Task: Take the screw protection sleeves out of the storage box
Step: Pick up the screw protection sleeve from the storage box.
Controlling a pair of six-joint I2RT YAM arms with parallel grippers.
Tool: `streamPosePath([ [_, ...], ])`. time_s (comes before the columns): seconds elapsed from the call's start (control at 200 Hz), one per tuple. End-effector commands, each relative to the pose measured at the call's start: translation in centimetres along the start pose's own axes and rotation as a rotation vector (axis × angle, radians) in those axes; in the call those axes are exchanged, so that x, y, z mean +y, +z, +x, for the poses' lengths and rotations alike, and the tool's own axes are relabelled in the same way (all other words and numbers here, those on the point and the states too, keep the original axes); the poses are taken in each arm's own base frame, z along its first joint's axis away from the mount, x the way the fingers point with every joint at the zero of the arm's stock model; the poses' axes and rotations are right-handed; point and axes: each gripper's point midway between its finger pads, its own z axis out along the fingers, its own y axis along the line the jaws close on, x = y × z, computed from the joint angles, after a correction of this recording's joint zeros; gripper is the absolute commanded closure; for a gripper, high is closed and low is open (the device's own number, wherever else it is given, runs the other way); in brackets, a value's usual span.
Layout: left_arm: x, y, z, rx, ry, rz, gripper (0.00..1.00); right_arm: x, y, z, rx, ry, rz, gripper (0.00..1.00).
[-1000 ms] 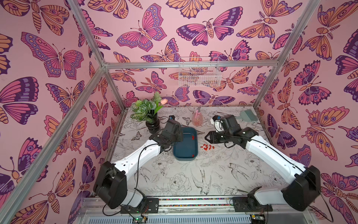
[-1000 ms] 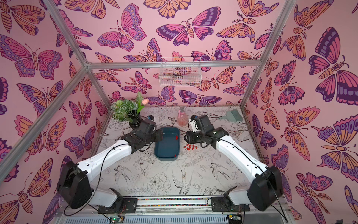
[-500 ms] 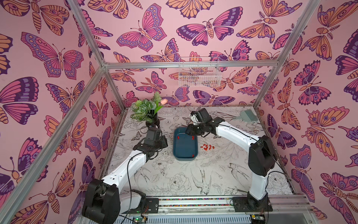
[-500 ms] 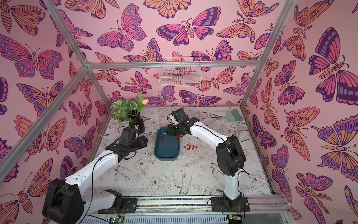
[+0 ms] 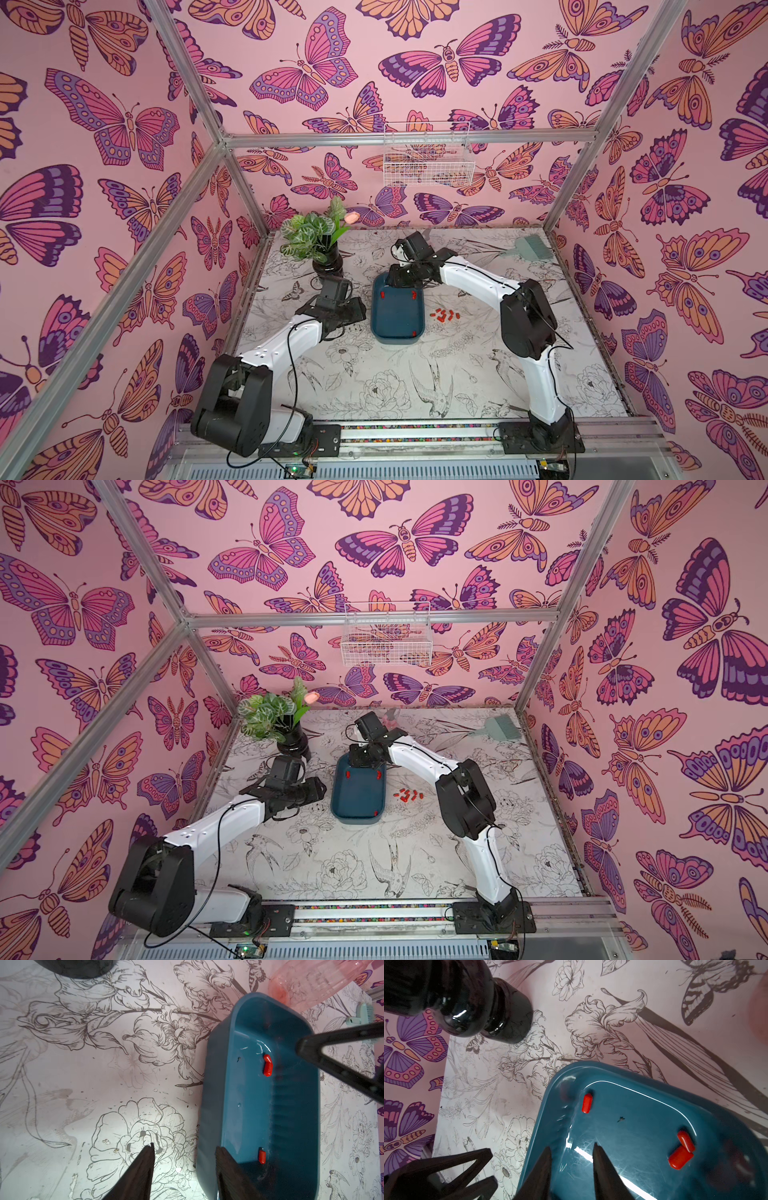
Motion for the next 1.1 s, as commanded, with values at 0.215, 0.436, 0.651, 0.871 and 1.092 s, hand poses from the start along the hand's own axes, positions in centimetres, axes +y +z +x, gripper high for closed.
streamPosePath([
  [0.215,0.1,0.8,0.5,0.029,0.002,0.020,0.47,-0.5,3.9,0.9,0.061,0.009,0.058,0.65],
  [0.436,-0.1,1.2,0.7,0.043,0.010,0.033,0.49,-1.2,5.4,1.3,0.080,0.012,0.087,0.67],
  [0.651,-0.3,1.4,0.8,0.053,0.019,0.045,0.49,-1.5,6.3,1.8,0.093,0.010,0.105,0.69],
  [0.871,-0.4,1.5,1.0,0.062,0.030,0.054,0.49,-1.8,6.9,2.1,0.100,0.008,0.117,0.70],
  [1.092,-0.6,1.9,1.2,0.074,0.029,0.066,0.50,-1.8,7.3,2.2,0.106,0.013,0.113,0.71],
])
